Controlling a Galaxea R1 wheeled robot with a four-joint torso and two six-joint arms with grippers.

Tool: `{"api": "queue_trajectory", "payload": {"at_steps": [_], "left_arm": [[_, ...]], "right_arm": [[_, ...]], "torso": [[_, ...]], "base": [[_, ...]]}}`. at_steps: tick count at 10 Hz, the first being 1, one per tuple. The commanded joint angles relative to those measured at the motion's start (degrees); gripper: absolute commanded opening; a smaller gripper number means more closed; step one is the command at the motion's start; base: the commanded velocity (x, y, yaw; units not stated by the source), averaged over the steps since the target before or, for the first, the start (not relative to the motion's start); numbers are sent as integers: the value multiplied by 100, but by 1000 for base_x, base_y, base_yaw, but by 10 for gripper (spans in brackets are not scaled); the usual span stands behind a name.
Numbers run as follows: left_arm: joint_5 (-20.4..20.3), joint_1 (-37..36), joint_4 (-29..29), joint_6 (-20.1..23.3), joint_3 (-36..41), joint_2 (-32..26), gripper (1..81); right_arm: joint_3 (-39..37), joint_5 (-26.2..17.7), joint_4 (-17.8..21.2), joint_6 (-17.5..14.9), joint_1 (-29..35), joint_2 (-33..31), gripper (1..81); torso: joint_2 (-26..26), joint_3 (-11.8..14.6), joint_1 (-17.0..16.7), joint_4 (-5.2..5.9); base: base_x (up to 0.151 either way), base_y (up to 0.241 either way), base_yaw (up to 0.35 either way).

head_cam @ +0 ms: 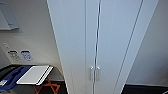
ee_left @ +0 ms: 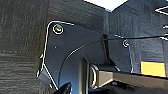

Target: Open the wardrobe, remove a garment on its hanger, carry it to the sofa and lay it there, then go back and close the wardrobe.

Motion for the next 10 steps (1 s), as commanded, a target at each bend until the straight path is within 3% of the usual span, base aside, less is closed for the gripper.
{"api": "queue_trajectory", "payload": {"at_steps": [1,5,10], "left_arm": [[301,-928,52,-11,1727,-1412,811],[494,-2298,105,-11,3227,-2551,811],[1611,-4302,17,-20,3772,-2753,811]], "right_arm": [[1607,-276,100,22,1177,-1219,811],[2719,-293,118,13,2504,-1713,811],[3255,-645,100,470,4236,-1915,811]], "torso": [[0,0,0,0],[0,-2,0,0],[9,-9,7,0]], "base": [[0,0,0],[0,0,0],[0,0,0]]}}
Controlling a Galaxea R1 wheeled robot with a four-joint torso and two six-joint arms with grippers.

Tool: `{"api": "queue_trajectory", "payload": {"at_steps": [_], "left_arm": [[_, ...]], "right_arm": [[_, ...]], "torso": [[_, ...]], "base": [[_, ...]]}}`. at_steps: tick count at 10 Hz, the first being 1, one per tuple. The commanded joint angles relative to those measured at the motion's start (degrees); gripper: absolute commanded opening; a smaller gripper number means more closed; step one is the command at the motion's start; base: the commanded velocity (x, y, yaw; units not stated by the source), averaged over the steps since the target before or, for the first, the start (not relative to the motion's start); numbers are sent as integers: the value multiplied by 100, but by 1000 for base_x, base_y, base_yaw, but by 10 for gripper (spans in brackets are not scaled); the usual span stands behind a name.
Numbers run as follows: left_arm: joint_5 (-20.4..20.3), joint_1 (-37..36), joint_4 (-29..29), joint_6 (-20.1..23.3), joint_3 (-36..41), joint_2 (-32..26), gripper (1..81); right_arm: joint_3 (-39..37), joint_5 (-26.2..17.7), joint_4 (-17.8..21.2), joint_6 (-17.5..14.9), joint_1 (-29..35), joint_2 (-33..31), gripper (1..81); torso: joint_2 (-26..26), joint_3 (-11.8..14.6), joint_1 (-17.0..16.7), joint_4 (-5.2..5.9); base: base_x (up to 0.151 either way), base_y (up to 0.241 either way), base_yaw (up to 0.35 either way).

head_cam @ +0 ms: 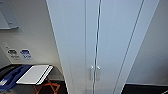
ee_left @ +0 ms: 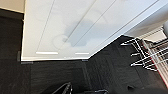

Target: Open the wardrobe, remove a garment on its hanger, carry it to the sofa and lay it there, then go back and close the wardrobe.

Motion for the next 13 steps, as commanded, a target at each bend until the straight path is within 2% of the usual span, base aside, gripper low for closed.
{"api": "queue_trajectory", "payload": {"at_steps": [1,3,4,5,8,11,13], "left_arm": [[1094,-1868,-40,-13,532,-392,811],[1480,-2579,-250,-57,498,-147,811],[1490,-2835,-303,-66,437,-32,811],[1499,-3063,-391,-75,295,109,811],[1956,-3644,-646,-110,-338,698,811],[2114,-4049,-831,-110,-864,1267,811],[2123,-4207,-840,-206,-1145,1671,811]], "right_arm": [[497,-449,83,393,1499,-420,811],[436,-596,83,586,2043,-324,811],[366,-782,75,718,2359,-245,811],[233,-862,74,815,2605,-113,811],[-338,-1160,74,1149,3230,441,811],[-961,-1512,74,1368,3661,1055,811],[-1364,-1538,74,1430,3785,1415,811]], "torso": [[0,0,0,0],[5,-4,2,0],[5,-6,4,0],[6,-9,6,0],[11,-13,11,0],[17,-17,15,0],[19,-19,17,0]], "base": [[0,0,0],[0,0,0],[0,0,0],[0,0,0],[0,0,0],[0,0,0],[0,0,0]]}}
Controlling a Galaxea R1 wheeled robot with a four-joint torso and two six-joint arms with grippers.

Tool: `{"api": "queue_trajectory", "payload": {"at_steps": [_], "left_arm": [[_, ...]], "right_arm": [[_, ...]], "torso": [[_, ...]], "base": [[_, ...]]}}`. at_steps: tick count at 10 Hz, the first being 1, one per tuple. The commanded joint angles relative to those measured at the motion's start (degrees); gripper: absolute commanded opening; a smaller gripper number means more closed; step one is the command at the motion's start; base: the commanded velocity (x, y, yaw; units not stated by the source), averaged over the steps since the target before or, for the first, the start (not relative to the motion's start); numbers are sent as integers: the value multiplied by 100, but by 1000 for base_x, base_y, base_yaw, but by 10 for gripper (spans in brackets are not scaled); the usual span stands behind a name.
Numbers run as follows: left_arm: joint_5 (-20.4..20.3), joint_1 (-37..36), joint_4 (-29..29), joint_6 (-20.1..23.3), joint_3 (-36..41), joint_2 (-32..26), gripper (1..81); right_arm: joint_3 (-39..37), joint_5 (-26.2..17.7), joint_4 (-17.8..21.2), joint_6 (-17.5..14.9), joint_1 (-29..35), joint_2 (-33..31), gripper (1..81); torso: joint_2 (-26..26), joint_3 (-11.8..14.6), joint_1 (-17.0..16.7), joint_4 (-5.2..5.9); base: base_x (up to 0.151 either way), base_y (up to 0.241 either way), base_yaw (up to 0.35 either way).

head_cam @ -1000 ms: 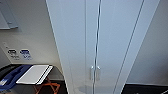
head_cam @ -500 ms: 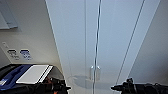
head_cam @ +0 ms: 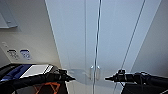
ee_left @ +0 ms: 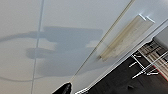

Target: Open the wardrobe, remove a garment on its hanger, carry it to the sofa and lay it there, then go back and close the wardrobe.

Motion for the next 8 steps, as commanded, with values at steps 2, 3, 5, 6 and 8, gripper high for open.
{"api": "queue_trajectory", "payload": {"at_steps": [2,3,5,6,8], "left_arm": [[127,-1011,-194,-171,-334,560,811],[74,-1029,-186,-266,-473,770,811],[-40,-1047,-185,-355,-712,1167,811],[-75,-1047,-185,-399,-843,1350,811],[-84,-1047,-185,-391,-1071,1605,811]], "right_arm": [[-514,-150,86,130,904,351,811],[-662,-80,77,217,894,482,811],[-936,-1,77,297,947,765,811],[-1075,103,77,428,956,895,811],[-1251,359,77,613,965,1132,811]], "torso": [[2,-2,0,0],[2,-4,2,0],[5,-6,5,0],[5,-6,5,0],[7,-6,6,0]], "base": [[0,0,0],[0,0,0],[0,0,0],[0,0,0],[0,0,0]]}}
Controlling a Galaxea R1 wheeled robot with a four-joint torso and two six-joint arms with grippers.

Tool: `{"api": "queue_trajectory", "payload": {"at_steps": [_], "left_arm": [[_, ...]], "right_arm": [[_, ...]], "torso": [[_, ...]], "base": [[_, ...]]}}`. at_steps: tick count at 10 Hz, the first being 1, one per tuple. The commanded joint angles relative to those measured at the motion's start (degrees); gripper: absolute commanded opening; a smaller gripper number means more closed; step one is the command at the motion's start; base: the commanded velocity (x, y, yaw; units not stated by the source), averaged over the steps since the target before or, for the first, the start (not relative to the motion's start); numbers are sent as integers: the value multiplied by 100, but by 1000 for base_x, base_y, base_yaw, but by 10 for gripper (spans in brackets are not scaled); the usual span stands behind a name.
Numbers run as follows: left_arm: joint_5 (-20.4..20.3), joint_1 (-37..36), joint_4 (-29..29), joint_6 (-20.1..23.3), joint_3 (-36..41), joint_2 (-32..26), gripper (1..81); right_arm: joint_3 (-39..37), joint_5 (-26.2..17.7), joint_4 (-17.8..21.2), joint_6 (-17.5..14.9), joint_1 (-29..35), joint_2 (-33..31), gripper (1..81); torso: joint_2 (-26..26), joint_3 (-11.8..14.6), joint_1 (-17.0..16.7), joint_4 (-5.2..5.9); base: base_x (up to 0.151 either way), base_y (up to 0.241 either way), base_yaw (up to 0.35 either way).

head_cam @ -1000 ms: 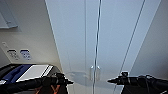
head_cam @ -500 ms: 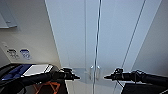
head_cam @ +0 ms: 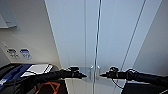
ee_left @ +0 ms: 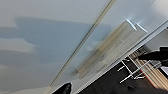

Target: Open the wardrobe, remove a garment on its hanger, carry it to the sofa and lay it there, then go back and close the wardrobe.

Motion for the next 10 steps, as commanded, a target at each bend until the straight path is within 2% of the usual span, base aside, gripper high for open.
{"api": "queue_trajectory", "payload": {"at_steps": [1,5,10], "left_arm": [[-18,-903,-76,-16,-226,211,811],[-9,-709,-50,-7,-1096,791,811],[-9,-691,-32,37,-1572,1205,811]], "right_arm": [[-163,236,77,185,941,184,811],[-419,236,77,317,1072,377,811],[-674,131,77,326,1301,571,811]], "torso": [[0,0,0,0],[2,0,2,0],[2,-2,2,0]], "base": [[0,0,0],[0,0,0],[0,0,0]]}}
